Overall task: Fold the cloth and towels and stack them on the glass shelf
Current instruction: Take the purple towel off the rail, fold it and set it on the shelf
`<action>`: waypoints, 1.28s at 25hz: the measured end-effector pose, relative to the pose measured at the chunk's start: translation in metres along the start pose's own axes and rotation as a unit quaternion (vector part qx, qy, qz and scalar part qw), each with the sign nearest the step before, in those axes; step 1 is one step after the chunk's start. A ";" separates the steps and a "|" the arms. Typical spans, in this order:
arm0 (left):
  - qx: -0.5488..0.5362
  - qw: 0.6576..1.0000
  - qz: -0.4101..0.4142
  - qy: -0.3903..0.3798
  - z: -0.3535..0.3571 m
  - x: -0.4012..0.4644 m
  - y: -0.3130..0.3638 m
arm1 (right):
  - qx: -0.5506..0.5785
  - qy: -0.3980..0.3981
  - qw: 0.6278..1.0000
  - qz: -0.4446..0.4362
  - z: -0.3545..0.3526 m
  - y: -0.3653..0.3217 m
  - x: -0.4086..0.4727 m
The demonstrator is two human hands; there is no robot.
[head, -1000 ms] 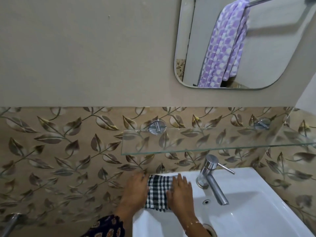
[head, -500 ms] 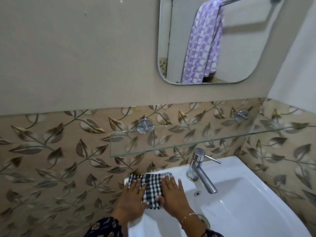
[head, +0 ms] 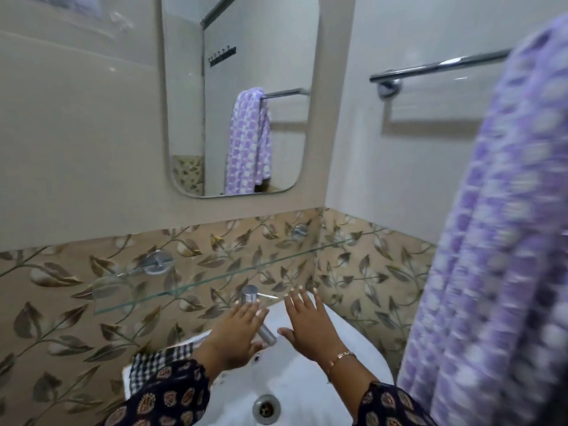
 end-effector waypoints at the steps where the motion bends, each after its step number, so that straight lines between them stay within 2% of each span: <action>1: 0.020 0.999 0.010 0.025 -0.021 0.000 0.015 | -0.007 0.013 1.000 0.021 -0.009 0.019 -0.014; 5: 0.006 0.990 0.101 0.094 -0.094 0.005 0.078 | -0.026 0.066 0.994 0.088 -0.052 0.089 -0.077; 7: 0.007 0.983 0.128 0.129 -0.120 0.002 0.114 | -0.044 0.102 0.984 0.138 -0.076 0.116 -0.113; 9: 0.022 0.977 0.147 0.156 -0.146 -0.003 0.143 | -0.054 0.131 0.979 0.146 -0.097 0.136 -0.142; 16: 0.036 0.943 0.216 0.251 -0.250 0.009 0.187 | -0.107 0.189 0.948 0.232 -0.162 0.193 -0.193; 18: 0.041 0.932 0.229 0.277 -0.280 0.016 0.192 | -0.091 0.211 0.937 0.265 -0.181 0.207 -0.196; 21: 0.014 0.922 0.241 0.304 -0.312 0.029 0.199 | 0.001 0.241 0.931 0.274 -0.199 0.220 -0.195; 23: -0.086 0.912 0.270 0.297 -0.327 0.032 0.207 | 0.066 0.285 0.927 0.235 -0.206 0.223 -0.191; 24: -0.188 0.886 0.302 0.296 -0.335 0.033 0.211 | 0.095 0.332 0.913 0.218 -0.210 0.224 -0.190; 25: -0.308 0.845 0.329 0.288 -0.342 0.034 0.215 | 0.124 0.387 0.889 0.212 -0.214 0.224 -0.188; 26: -0.415 0.799 0.343 0.266 -0.351 0.037 0.218 | 0.154 0.436 0.860 0.217 -0.220 0.225 -0.187; 27: -0.492 0.769 0.340 0.226 -0.358 0.041 0.221 | 0.187 0.472 0.831 0.227 -0.224 0.226 -0.186; 29: -0.580 0.730 0.326 0.154 -0.371 0.055 0.227 | 0.237 0.510 0.788 0.252 -0.235 0.231 -0.185; 32: -0.639 0.663 0.351 0.170 -0.388 0.070 0.237 | 0.293 0.529 0.754 0.257 -0.245 0.242 -0.184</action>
Point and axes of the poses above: each hand's wrist, its own x-axis towards the middle knuckle, its own z-axis out of the palm, y = z × x, the point moved 1 cm from there along x, towards the middle knuckle, and after that the axes turned 13 degrees about -y, right-handed, at the moved point
